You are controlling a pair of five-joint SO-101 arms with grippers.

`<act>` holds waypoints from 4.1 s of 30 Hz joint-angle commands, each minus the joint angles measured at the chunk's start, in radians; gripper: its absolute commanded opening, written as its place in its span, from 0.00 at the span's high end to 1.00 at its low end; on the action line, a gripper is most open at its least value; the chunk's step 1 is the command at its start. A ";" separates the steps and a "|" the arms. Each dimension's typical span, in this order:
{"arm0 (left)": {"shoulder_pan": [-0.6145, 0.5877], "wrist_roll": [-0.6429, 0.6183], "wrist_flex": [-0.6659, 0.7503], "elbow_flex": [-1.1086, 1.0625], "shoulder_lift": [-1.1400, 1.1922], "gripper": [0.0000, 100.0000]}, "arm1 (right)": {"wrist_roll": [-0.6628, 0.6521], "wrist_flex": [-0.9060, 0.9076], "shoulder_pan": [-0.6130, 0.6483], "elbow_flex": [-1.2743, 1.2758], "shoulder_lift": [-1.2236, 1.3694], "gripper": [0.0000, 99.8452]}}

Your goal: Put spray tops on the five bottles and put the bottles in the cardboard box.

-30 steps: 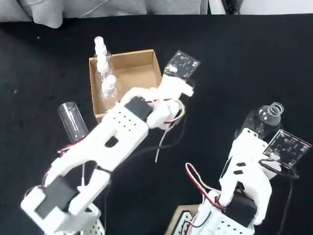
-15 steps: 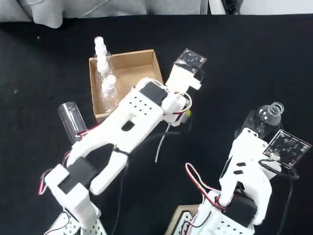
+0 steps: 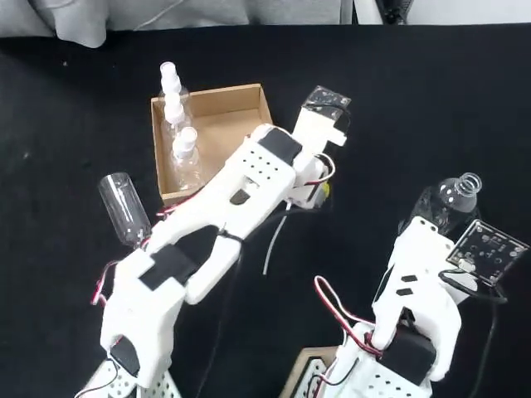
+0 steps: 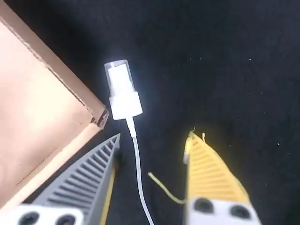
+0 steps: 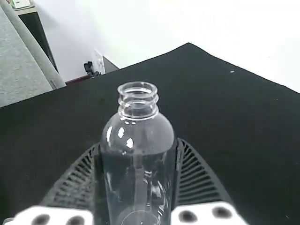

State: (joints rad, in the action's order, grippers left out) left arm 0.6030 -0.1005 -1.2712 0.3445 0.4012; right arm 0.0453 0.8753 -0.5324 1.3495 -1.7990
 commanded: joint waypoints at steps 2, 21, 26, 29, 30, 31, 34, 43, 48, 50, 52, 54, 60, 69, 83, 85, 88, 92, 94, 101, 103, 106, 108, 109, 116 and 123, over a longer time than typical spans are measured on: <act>-0.001 -0.008 -0.057 0.162 0.072 0.79 | -0.002 -0.034 -0.012 -0.005 -0.096 0.98; -0.058 -0.077 -0.155 0.501 0.361 0.79 | -0.002 -0.048 -0.012 0.008 -0.096 0.98; -0.058 -0.077 -0.153 0.515 0.376 0.79 | -0.002 -0.049 -0.012 0.008 -0.096 0.98; -0.064 -0.077 -0.153 0.515 0.379 0.79 | -0.002 -0.049 -0.012 0.008 -0.096 0.98; -0.067 -0.077 -0.150 0.513 0.379 0.79 | -0.002 -0.049 -0.012 0.010 -0.096 0.98; -0.067 -0.077 -0.147 0.509 0.379 0.79 | -0.002 -0.049 -0.012 0.010 -0.096 0.98; -0.065 -0.077 -0.149 0.506 0.381 0.79 | -0.002 -0.049 -0.012 0.010 -0.096 0.98; -0.058 -0.069 -0.146 0.516 0.446 0.80 | -0.002 -0.049 -0.012 0.010 -0.096 0.98; -0.056 -0.069 -0.157 0.558 0.480 0.80 | -0.002 -0.049 -0.012 0.010 -0.096 0.98; -0.058 -0.069 -0.169 0.570 0.480 0.80 | -0.002 -0.049 -0.012 0.012 -0.096 0.98; -0.056 -0.069 -0.181 0.570 0.480 0.80 | -0.002 -0.049 -0.012 0.012 -0.096 0.98; -0.054 -0.069 -0.184 0.570 0.483 0.80 | -0.002 -0.049 -0.012 0.012 -0.096 0.98; -0.056 -0.068 -0.175 0.570 0.483 0.91 | -0.002 -0.049 -0.012 0.012 -0.096 0.98; -0.016 -0.068 -0.190 0.562 0.476 0.97 | -0.002 -0.049 -0.012 0.012 -0.096 0.98; 0.013 -0.068 -0.311 0.631 0.454 0.97 | -0.002 -0.049 -0.012 0.012 -0.096 0.98; 0.012 -0.068 -0.370 0.680 0.443 0.97 | -0.002 -0.049 -0.012 0.012 -0.096 0.98; -0.004 -0.068 -0.442 0.748 0.437 0.97 | -0.002 -0.049 -0.012 0.012 -0.096 0.98; -0.019 -0.068 -0.488 0.803 0.446 0.97 | -0.002 -0.049 -0.012 0.012 -0.096 0.98; -0.022 -0.068 -0.488 0.803 0.442 0.97 | -0.002 -0.049 -0.012 0.012 -0.096 0.98; -0.030 -0.077 -0.489 0.802 0.437 0.97 | -0.002 -0.049 -0.012 0.012 -0.096 0.98; -0.039 -0.077 -0.489 0.806 0.436 0.97 | -0.002 -0.049 -0.012 0.012 -0.096 0.98; -0.058 -0.078 -0.489 0.802 0.408 0.97 | -0.002 -0.049 -0.012 0.012 -0.096 0.98; -0.061 -0.078 -0.489 0.777 0.379 0.97 | -0.002 -0.049 -0.012 0.012 -0.096 0.98; -0.061 -0.078 -0.489 0.759 0.359 0.97 | -0.002 -0.049 -0.012 0.012 -0.096 0.98; -0.070 -0.078 -0.489 0.625 0.187 0.97 | -0.002 -0.049 0.020 0.012 -0.096 0.98; -0.105 -0.077 -0.486 0.510 0.020 0.97 | -0.002 -0.049 0.037 0.012 -0.096 0.98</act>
State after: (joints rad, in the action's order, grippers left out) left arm 0.5340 -0.1695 -1.7499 0.8723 0.5669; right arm 0.0453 0.8600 -0.5201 1.3648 -1.7990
